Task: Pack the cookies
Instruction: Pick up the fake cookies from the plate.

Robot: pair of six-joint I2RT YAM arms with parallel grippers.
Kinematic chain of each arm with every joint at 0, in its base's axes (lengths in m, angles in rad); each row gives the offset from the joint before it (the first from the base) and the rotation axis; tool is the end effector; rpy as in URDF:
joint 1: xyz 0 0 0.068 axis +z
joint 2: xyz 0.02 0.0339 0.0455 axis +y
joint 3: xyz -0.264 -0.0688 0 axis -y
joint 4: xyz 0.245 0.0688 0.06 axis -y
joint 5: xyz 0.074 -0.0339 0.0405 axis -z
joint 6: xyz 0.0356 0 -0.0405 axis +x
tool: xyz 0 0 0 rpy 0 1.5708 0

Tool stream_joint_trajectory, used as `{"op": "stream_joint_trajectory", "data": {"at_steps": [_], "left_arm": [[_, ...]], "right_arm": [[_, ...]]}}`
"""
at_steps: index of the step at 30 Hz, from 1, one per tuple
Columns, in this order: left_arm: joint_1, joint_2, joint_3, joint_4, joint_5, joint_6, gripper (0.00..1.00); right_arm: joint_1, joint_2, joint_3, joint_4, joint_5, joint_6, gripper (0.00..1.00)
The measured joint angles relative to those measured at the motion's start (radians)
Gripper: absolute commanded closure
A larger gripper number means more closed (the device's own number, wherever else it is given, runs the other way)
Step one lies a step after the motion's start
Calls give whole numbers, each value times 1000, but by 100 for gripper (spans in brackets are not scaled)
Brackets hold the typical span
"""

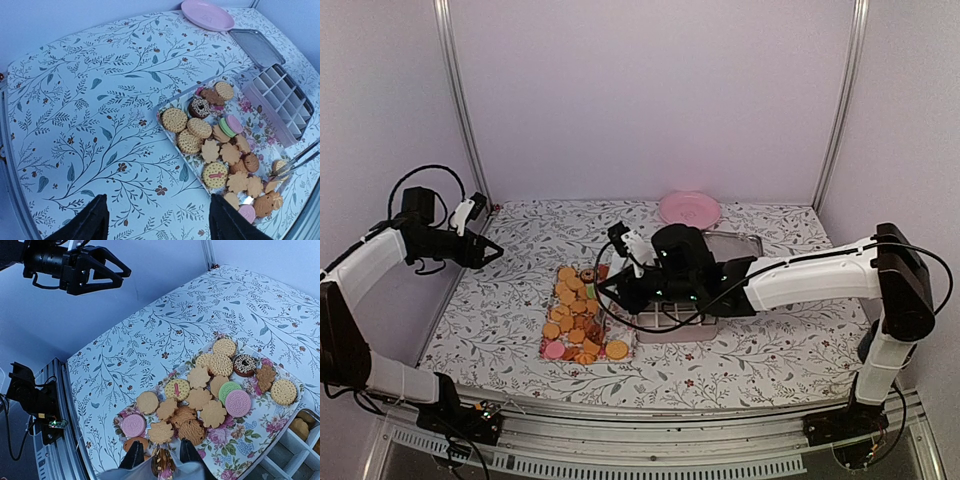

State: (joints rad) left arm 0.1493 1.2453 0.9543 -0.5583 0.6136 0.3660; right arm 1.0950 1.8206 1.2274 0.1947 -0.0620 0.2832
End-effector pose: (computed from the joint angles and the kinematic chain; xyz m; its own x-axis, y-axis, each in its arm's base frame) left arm 0.2558 0.0177 0.2734 -0.6022 0.2053 -0.7715 0.5033 0.8477 -0.1673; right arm 0.1917 0.3769 0.2396 -0.4259 -0.2176 -0.8782 -0.8273 0.4866 0.2806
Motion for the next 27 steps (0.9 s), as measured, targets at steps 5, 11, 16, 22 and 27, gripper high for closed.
{"op": "stream_joint_trajectory", "data": {"at_steps": [5, 11, 16, 22, 27], "left_arm": [[0, -6, 0, 0, 3, 0, 31], [0, -6, 0, 1, 3, 0, 31], [0, -6, 0, 2, 3, 0, 32], [1, -6, 0, 8, 3, -1, 32], [1, -6, 0, 14, 3, -1, 32]], "right_arm": [[5, -17, -7, 3, 5, 7, 100], [10, -39, -31, 4, 53, -10, 100], [18, -61, -31, -2, 98, -43, 100], [18, -86, -27, -13, 148, -92, 100], [13, -93, -3, -42, 189, -152, 100]]}}
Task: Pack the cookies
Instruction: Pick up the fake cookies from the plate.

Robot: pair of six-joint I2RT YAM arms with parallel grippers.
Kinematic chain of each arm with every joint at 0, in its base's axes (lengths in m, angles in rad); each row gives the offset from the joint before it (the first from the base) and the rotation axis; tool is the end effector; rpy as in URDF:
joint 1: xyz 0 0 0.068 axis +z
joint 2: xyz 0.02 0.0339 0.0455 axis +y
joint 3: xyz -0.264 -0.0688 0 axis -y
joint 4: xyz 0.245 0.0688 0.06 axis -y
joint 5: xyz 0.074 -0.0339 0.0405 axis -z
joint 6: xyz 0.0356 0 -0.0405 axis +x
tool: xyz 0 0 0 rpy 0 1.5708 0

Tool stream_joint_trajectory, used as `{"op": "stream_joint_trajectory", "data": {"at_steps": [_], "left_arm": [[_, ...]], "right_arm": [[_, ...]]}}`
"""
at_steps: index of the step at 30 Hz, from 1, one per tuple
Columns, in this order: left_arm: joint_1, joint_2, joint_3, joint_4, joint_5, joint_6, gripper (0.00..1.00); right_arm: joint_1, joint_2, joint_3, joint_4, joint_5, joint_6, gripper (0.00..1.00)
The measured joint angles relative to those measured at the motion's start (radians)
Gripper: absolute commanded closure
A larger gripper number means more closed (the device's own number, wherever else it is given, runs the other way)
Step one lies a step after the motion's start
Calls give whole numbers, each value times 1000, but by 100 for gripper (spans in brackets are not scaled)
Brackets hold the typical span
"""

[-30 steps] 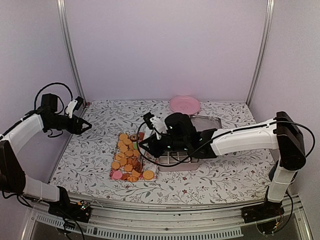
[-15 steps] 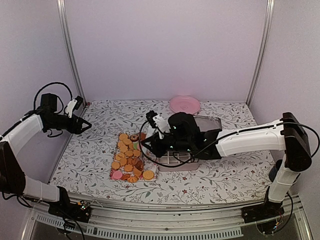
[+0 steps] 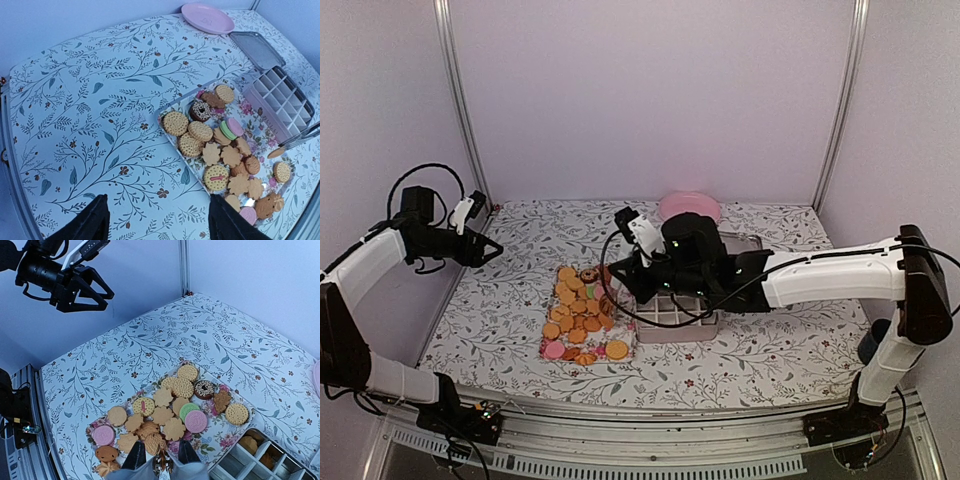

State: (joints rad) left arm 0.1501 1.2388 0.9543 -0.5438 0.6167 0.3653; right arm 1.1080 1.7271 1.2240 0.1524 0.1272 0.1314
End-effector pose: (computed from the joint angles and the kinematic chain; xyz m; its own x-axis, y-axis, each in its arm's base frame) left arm 0.2558 0.0179 0.2760 -0.5859 0.2061 -0.7837 0.5074 0.8474 -0.1565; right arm 0.1859 0.3625 0.2712 -0.2614 -0.2328 -0.9367 -0.8071 0.5850 0.0798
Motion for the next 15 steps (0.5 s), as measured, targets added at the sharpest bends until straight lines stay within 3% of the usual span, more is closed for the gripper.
{"op": "stream_joint_trajectory", "data": {"at_steps": [15], "left_arm": [[0, 0, 0, 0, 0, 0, 32]], "right_arm": [[-196, -208, 26, -67, 56, -146, 100]]}}
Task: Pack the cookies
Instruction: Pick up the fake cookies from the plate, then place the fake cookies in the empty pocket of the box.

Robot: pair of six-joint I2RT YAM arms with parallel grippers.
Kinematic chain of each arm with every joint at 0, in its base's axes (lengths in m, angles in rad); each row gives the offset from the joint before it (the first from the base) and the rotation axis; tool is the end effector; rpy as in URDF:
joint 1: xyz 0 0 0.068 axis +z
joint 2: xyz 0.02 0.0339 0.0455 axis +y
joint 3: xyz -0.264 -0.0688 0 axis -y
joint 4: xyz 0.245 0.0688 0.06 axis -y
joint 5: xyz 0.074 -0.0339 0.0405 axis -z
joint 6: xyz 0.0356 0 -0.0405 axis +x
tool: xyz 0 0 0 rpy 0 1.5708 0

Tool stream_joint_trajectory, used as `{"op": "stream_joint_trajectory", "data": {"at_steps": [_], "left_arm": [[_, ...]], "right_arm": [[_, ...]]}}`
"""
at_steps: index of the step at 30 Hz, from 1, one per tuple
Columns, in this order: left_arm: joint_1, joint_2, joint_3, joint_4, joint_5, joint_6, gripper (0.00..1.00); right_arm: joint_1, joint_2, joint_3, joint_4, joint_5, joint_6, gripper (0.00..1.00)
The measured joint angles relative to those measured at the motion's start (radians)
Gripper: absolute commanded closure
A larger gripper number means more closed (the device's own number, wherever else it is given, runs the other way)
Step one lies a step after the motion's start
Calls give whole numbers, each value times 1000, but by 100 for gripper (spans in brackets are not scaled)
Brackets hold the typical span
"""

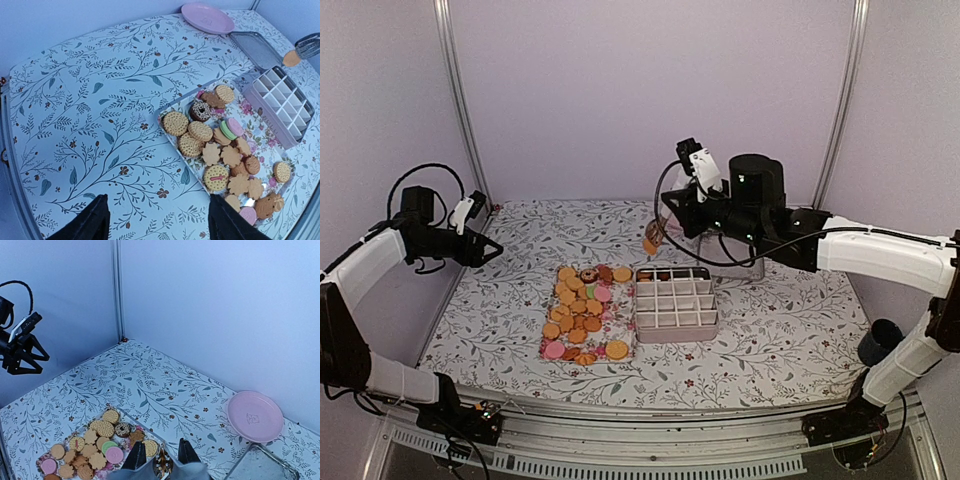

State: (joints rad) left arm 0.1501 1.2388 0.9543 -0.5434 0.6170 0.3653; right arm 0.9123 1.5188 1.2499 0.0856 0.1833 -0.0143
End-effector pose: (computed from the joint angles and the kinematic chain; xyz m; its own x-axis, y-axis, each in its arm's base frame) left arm 0.2558 0.0179 0.2760 -0.5855 0.2061 -0.7840 0.5077 0.8472 -0.1564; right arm 0.2288 0.2852 0.3500 -0.1020 -0.1548 -0.9827 -0.6695 0.7413 -0.0473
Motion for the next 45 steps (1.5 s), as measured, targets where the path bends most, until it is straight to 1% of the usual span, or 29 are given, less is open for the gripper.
{"op": "stream_joint_trajectory", "data": {"at_steps": [4, 10, 20, 32, 34, 38, 41, 45], "left_arm": [[0, 0, 0, 0, 0, 0, 32], [0, 0, 0, 0, 0, 0, 32], [0, 0, 0, 0, 0, 0, 32], [1, 0, 0, 0, 0, 0, 32], [1, 0, 0, 0, 0, 0, 32], [1, 0, 0, 0, 0, 0, 32], [1, 0, 0, 0, 0, 0, 32], [1, 0, 0, 0, 0, 0, 32]], "right_arm": [[-43, -22, -12, -8, 14, -24, 100], [-76, -27, -85, -24, 26, -41, 100], [-93, -23, -126, -33, 27, -55, 100], [-110, 37, -132, -28, 20, -55, 100], [-110, 41, -132, -27, 19, -55, 93], [-110, 46, -132, -26, 16, -54, 83], [-110, 47, -132, -26, 14, -54, 78], [-110, 47, -131, -26, 6, -54, 74]]}}
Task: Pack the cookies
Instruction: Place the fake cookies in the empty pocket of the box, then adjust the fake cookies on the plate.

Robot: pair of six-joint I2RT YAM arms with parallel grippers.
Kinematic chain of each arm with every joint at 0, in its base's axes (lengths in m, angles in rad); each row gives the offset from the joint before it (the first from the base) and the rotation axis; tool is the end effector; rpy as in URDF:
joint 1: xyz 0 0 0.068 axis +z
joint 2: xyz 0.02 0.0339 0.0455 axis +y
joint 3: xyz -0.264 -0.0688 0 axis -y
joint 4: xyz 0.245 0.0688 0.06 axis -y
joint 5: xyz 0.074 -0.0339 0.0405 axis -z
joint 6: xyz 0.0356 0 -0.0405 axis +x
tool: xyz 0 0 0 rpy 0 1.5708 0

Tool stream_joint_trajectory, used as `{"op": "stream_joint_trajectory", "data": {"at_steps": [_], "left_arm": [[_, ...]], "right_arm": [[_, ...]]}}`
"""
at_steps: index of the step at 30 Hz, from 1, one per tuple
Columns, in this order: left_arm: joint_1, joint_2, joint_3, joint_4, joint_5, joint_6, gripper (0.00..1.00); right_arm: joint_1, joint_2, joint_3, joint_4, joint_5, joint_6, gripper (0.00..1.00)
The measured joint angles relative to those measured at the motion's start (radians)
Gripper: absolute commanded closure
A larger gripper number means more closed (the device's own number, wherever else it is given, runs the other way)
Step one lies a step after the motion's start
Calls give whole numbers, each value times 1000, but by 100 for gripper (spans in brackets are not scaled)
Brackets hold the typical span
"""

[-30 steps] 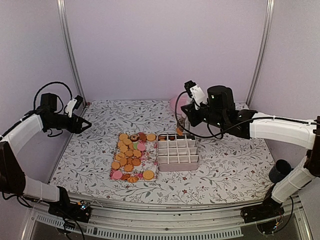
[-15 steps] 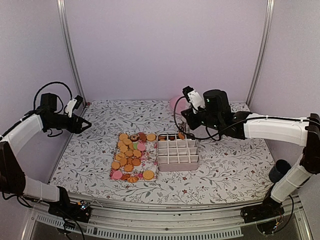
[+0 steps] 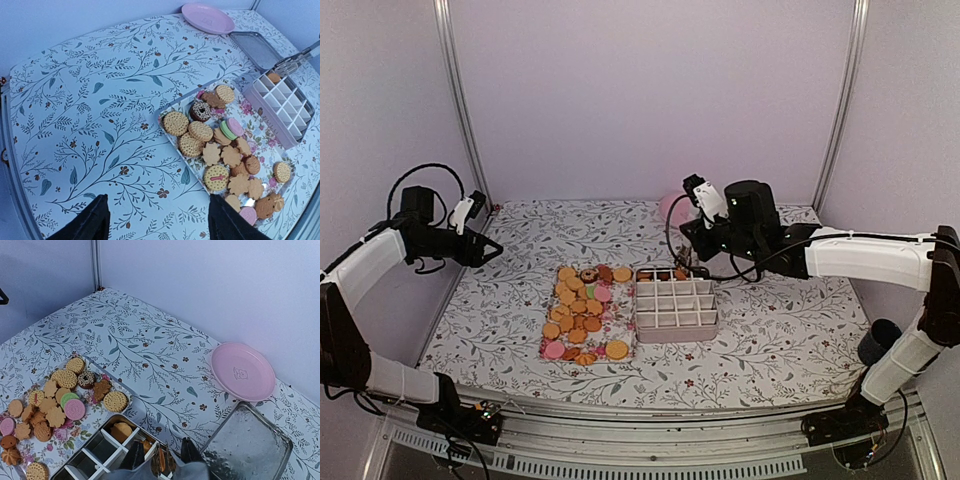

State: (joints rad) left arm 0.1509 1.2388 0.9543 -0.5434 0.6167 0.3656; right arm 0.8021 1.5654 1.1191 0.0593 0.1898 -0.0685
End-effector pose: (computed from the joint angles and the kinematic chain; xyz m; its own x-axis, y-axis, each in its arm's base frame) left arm 0.2558 0.0181 0.2760 -0.5856 0.2060 -0.7840 0.5070 0.8477 -0.1560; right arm 0.2595 0.2587 0.2847 -0.2218 -0.3260 -0.9190 -0.6010 0.7878 -0.1344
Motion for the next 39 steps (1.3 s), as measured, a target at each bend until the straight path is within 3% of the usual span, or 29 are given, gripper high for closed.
{"op": "stream_joint_trajectory", "data": {"at_steps": [15, 29, 39], "left_arm": [[0, 0, 0, 0, 0, 0, 32], [0, 0, 0, 0, -5, 0, 32], [1, 0, 0, 0, -8, 0, 32]], "right_arm": [[21, -24, 29, -16, -26, 0, 73], [409, 71, 179, -27, -72, 52, 73], [474, 211, 201, -29, -134, 113, 70]]}}
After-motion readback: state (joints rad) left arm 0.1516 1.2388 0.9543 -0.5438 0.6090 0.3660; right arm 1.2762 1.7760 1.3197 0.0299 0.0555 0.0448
